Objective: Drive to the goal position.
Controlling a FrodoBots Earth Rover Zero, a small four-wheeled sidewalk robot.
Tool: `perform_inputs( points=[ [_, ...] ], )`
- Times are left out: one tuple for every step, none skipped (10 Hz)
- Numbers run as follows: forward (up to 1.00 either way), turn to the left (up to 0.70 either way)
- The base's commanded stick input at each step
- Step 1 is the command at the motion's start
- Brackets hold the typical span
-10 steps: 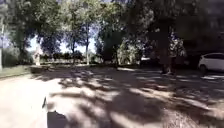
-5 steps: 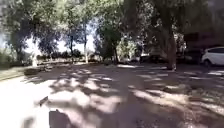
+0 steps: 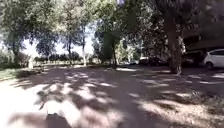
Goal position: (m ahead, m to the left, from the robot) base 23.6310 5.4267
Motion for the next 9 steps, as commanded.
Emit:
perform_inputs(
  points=[
    [0.85, 0.0],
    [0.85, 0.0],
    [0.85, 0.0],
    [0.85, 0.0],
    [0.85, 0.0],
    [0.85, 0.0],
    [0.85, 0.0],
    [0.85, 0.0],
    [0.85, 0.0]
  ],
)
